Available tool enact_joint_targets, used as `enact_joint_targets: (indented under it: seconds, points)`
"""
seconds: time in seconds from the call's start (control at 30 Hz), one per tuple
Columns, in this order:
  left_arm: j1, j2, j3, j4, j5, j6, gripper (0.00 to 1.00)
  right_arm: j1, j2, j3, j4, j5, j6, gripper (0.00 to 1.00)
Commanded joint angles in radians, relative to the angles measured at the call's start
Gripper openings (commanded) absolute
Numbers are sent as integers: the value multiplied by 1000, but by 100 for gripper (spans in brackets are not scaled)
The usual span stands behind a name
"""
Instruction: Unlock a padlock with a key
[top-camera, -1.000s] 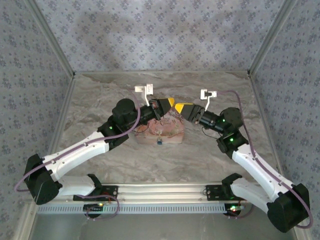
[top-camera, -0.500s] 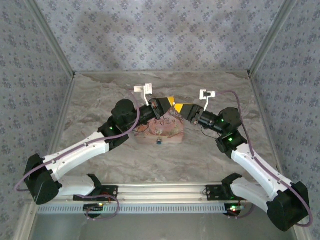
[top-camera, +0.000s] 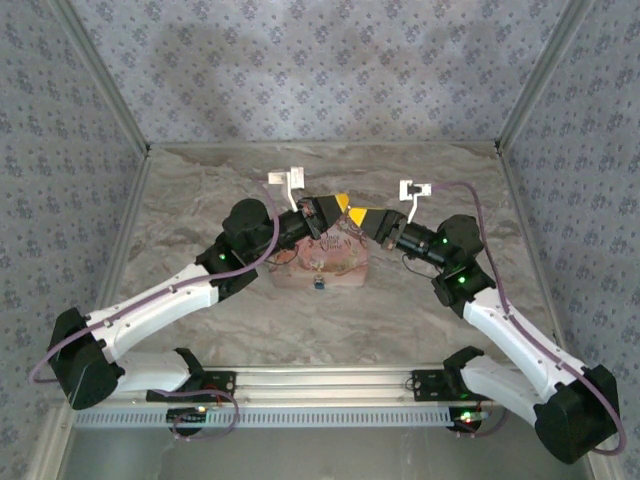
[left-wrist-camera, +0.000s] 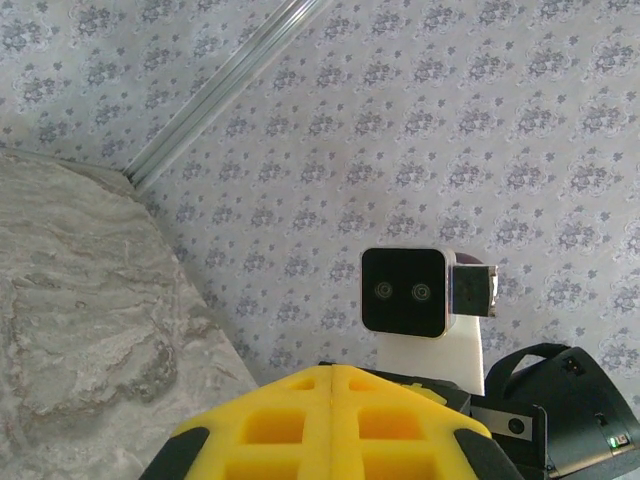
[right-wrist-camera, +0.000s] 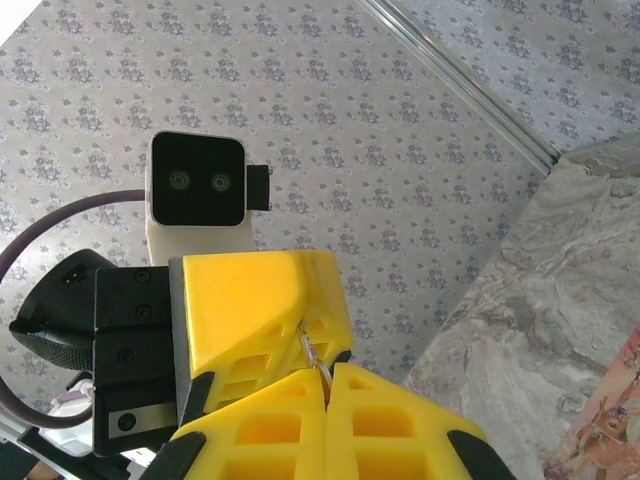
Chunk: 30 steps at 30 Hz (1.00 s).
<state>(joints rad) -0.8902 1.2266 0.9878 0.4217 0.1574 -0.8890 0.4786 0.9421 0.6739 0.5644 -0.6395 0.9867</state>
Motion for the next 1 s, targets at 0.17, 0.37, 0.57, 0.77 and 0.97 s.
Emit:
enact_joint_targets:
  seconds: [0.17,0.37,0.57,0.77,0.97]
  points:
    - [2,-9,-6,-2,5,4,0,8,-24,24,-51,-6,-51,0]
    - [11,-92,-53,-108,-62,36,46,-65,-79,20,-200,3,-108,0]
    - [10,-221,-167,-329,-127,35,64,-146,-73,90,-497,71,-282,0]
    - [-57,-308,-368,-425,-205,-53,77,-157,106,183,-612,194,-460,0]
    - [-122,-265,-531,-327,-290,-118,84,-155,350,299,-600,263,-540,0]
